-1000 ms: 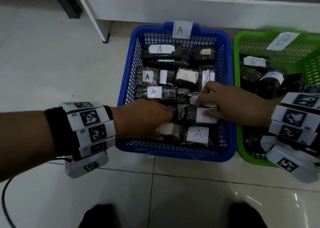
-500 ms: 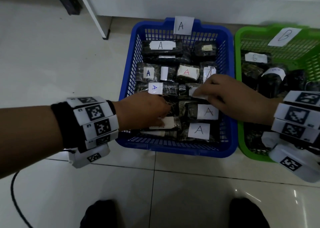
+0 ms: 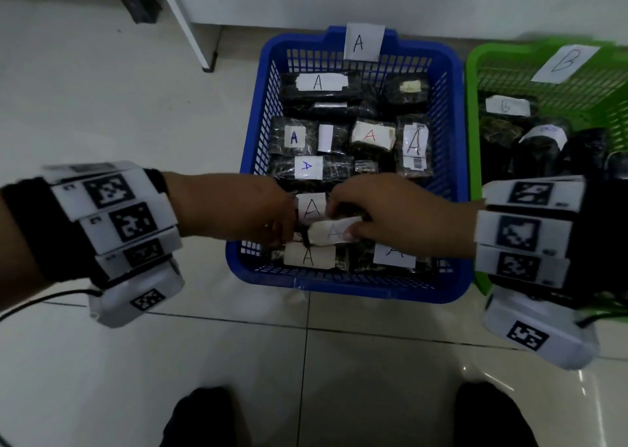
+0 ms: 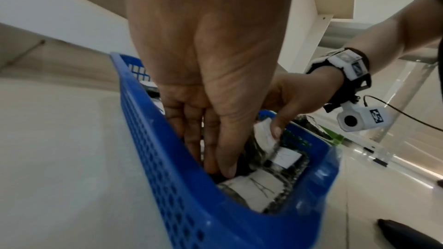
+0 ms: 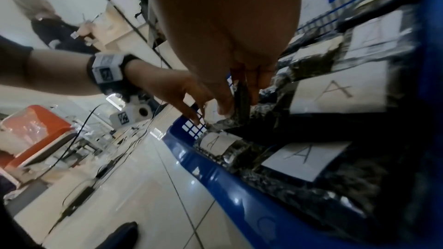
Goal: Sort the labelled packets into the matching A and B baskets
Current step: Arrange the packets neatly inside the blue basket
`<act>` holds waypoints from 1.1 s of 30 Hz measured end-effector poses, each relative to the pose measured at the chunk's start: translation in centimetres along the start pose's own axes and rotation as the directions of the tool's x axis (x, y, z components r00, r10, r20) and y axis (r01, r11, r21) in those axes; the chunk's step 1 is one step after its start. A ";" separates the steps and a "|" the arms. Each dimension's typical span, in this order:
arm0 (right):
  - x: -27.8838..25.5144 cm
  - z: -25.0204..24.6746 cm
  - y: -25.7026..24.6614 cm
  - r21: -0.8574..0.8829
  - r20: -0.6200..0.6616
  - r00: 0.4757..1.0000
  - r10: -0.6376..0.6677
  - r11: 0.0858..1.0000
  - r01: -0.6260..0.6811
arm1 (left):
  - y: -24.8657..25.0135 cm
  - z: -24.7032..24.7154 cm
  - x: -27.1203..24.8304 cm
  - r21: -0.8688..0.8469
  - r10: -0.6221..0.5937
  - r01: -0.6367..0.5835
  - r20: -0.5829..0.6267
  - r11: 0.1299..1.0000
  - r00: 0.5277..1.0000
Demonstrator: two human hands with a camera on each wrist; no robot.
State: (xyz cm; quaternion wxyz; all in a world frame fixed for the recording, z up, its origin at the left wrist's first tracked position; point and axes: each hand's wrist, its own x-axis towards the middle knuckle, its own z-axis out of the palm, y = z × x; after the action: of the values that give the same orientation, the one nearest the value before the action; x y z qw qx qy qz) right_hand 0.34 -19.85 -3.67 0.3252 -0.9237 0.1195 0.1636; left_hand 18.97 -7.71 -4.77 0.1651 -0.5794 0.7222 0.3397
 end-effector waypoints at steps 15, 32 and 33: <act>0.5 2.5 1.2 -0.392 0.011 0.999 0.033 0.920 -0.026 | -0.3 0.7 1.5 0.370 0.028 0.140 -0.415 0.918 0.909; 0.2 4.2 2.4 -0.499 -0.109 0.966 -0.234 0.853 0.151 | -1.7 -1.3 1.6 0.251 -0.023 0.218 -0.603 0.943 0.797; 0.3 4.0 2.1 -0.501 -0.078 0.975 -0.208 0.854 0.142 | -2.1 -1.8 1.6 0.214 -0.057 0.238 -0.619 0.947 0.783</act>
State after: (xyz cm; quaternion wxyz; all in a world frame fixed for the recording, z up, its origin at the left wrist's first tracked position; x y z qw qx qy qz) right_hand -0.96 -18.95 -7.87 0.0844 -0.9915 0.0099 0.0982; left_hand 20.75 -10.29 -5.15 0.0321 -0.6830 0.7295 0.0166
